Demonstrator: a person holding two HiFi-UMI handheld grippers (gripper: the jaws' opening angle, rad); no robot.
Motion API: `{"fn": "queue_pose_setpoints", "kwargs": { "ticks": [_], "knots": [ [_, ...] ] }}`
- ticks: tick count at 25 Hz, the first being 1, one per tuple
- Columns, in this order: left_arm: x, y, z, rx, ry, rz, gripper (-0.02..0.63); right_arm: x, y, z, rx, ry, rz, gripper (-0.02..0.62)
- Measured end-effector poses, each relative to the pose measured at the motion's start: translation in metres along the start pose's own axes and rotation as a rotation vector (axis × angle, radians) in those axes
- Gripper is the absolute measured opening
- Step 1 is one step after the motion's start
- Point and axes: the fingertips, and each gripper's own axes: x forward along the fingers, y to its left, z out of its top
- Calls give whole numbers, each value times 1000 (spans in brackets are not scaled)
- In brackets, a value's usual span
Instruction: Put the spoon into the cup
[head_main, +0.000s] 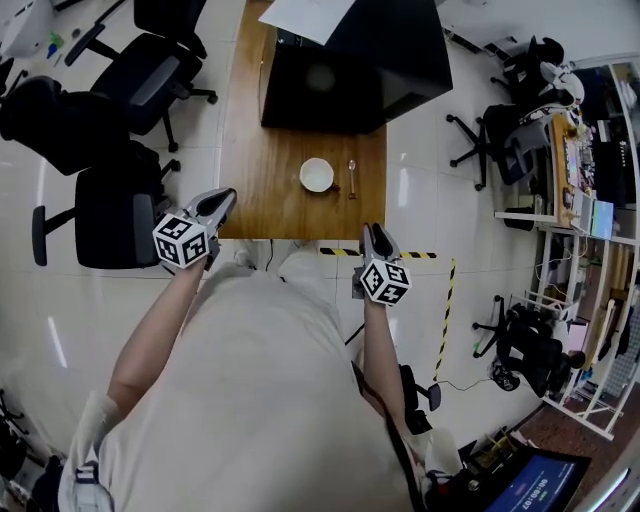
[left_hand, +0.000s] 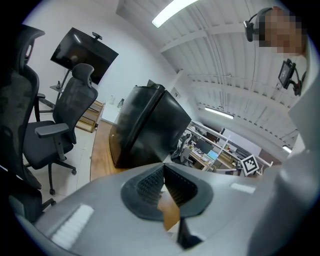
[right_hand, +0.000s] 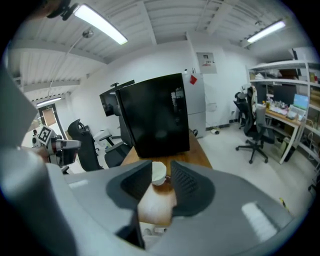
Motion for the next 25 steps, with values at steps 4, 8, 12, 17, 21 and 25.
{"fn": "queue_pose_setpoints", "kwargs": {
  "ticks": [4,8,12,17,21,25],
  "knots": [
    [4,-2,7,11,-9,26,3,16,-17,1,-16,20,17,117],
    [7,-5,16,15,-20,71,3,43,-32,-6,-53,68,49,121],
    [17,-18,23,8,-24,104,3,75,-44,-18,-118,158,106,149],
    [37,-37,19,13,3,124,3,114,-62,-56,-215,295,152,156],
    [45,-48,19,30,15,138,3,145,-81,-91,-200,395,157,156],
    [52,-54,14,38,37,169,3,170,-100,-120,-232,488,144,156]
  ]
}}
